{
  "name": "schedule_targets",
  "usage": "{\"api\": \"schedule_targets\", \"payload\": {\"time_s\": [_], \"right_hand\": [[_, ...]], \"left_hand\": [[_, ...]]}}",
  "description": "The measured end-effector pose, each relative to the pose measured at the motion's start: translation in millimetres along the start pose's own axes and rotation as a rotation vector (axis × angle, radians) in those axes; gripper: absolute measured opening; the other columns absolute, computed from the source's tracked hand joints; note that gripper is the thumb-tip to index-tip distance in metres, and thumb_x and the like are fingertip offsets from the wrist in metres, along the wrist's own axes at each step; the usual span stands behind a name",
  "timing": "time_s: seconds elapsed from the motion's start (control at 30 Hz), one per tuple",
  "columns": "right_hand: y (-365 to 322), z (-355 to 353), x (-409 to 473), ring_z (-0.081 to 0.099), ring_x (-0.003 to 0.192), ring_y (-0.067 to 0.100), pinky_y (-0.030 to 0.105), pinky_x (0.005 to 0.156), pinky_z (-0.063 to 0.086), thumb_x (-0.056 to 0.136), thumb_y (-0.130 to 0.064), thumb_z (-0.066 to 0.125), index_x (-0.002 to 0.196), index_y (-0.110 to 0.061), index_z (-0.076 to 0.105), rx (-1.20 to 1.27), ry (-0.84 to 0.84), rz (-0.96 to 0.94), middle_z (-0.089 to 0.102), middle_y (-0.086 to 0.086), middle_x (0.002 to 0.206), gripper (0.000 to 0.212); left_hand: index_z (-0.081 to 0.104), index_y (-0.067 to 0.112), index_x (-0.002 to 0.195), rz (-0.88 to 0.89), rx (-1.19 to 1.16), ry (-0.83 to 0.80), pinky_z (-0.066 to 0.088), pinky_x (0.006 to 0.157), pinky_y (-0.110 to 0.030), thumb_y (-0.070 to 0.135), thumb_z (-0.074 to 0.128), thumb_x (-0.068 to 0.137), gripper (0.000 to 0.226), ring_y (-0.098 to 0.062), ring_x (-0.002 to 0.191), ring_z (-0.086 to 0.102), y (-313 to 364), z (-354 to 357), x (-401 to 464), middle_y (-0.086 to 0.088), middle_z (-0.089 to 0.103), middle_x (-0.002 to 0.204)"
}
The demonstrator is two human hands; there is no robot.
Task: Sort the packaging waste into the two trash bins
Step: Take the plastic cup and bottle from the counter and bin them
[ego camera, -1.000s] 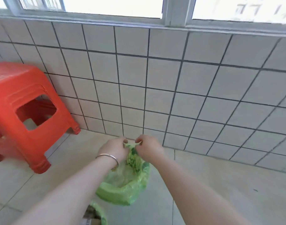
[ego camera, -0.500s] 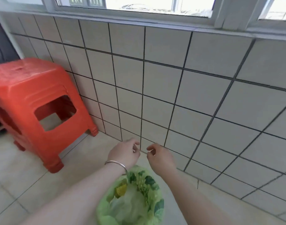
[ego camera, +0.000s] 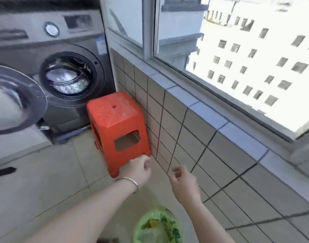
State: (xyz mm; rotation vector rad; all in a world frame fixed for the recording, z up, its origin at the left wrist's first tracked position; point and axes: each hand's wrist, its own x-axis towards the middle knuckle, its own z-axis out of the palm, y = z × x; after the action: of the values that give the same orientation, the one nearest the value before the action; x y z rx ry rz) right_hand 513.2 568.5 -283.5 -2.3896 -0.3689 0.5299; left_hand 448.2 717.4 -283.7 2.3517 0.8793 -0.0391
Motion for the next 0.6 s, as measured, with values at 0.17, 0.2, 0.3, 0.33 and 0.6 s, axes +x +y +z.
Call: {"api": "schedule_targets", "payload": {"time_s": [0.17, 0.2, 0.3, 0.33, 0.6], "right_hand": [[-120, -66, -62, 0.062, 0.092, 0.021, 0.037, 0.079, 0.053, 0.089, -0.030, 0.048, 0.107, -0.025, 0.055, 0.019, -0.062, -0.083, 0.063, -0.006, 0.102, 0.021], [-139, -75, -76, 0.062, 0.092, 0.021, 0.036, 0.080, 0.053, 0.089, -0.031, 0.048, 0.108, -0.024, 0.056, 0.016, -0.080, -0.105, 0.062, -0.006, 0.102, 0.021], [-190, -84, -115, 0.062, 0.095, 0.021, 0.035, 0.080, 0.051, 0.089, -0.038, 0.050, 0.111, -0.022, 0.055, -0.014, -0.164, -0.151, 0.063, -0.004, 0.108, 0.028], [-206, -84, -128, 0.062, 0.095, 0.021, 0.036, 0.081, 0.052, 0.088, -0.040, 0.050, 0.112, -0.022, 0.054, -0.024, -0.200, -0.164, 0.062, -0.002, 0.110, 0.031], [-303, -35, -208, 0.060, 0.103, 0.023, 0.037, 0.088, 0.052, 0.088, -0.035, 0.053, 0.121, -0.018, 0.053, -0.098, -0.410, -0.311, 0.061, 0.004, 0.116, 0.037]], "left_hand": [[0.066, 0.030, 0.096, -0.097, -0.112, 0.138, 0.052, 0.086, -0.032, 0.022, 0.053, 0.081, 0.022, -0.022, 0.097, 0.065, 31, -129, -61, 0.003, 0.072, 0.100], [0.066, 0.029, 0.098, -0.104, -0.111, 0.159, 0.051, 0.087, -0.031, 0.021, 0.053, 0.082, 0.022, -0.022, 0.098, 0.065, 34, -151, -75, 0.003, 0.072, 0.101], [0.065, 0.027, 0.101, -0.141, -0.106, 0.220, 0.048, 0.085, -0.028, 0.022, 0.053, 0.084, 0.022, -0.021, 0.100, 0.064, 33, -210, -120, 0.003, 0.070, 0.104], [0.065, 0.027, 0.101, -0.154, -0.110, 0.243, 0.048, 0.084, -0.028, 0.022, 0.053, 0.084, 0.022, -0.021, 0.100, 0.063, 30, -228, -135, 0.003, 0.070, 0.104], [0.062, 0.026, 0.100, -0.346, -0.151, 0.314, 0.047, 0.087, -0.028, 0.027, 0.053, 0.085, 0.018, -0.017, 0.099, 0.061, -53, -336, -255, 0.007, 0.066, 0.099]]}}
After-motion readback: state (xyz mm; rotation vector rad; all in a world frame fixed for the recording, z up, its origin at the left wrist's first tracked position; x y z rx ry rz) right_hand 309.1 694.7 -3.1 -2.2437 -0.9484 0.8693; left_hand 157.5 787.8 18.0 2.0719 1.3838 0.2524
